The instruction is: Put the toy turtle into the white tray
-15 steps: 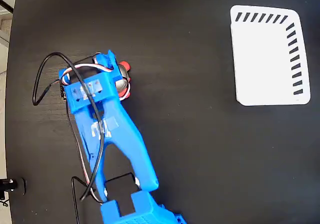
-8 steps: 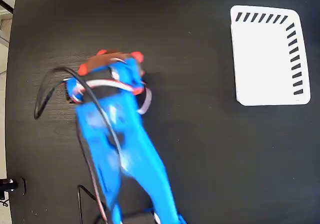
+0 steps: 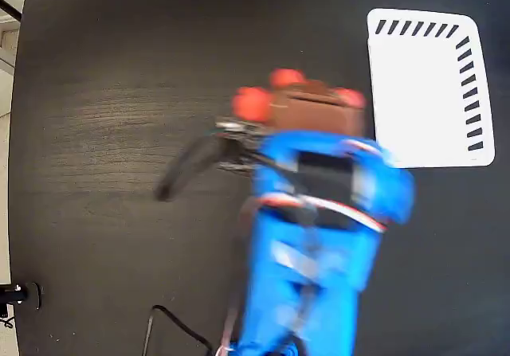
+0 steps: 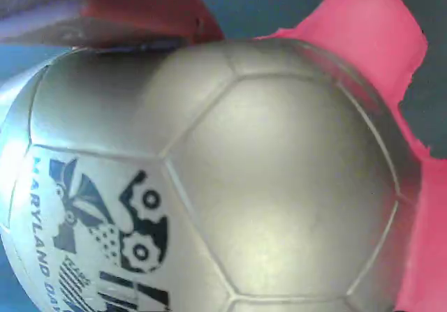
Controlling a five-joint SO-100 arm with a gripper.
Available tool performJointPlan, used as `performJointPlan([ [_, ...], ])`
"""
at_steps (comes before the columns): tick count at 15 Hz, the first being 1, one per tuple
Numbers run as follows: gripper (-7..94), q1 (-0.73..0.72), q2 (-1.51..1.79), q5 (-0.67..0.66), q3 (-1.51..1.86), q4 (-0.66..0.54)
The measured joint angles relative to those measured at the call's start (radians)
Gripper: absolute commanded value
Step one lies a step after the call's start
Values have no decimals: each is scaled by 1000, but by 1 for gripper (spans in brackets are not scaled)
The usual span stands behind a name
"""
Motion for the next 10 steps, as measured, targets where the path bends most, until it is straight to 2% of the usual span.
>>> performJointPlan([
  [4, -1, 210, -163, -15, -235, 11],
  [10, 0, 288, -555, 89, -626, 8],
])
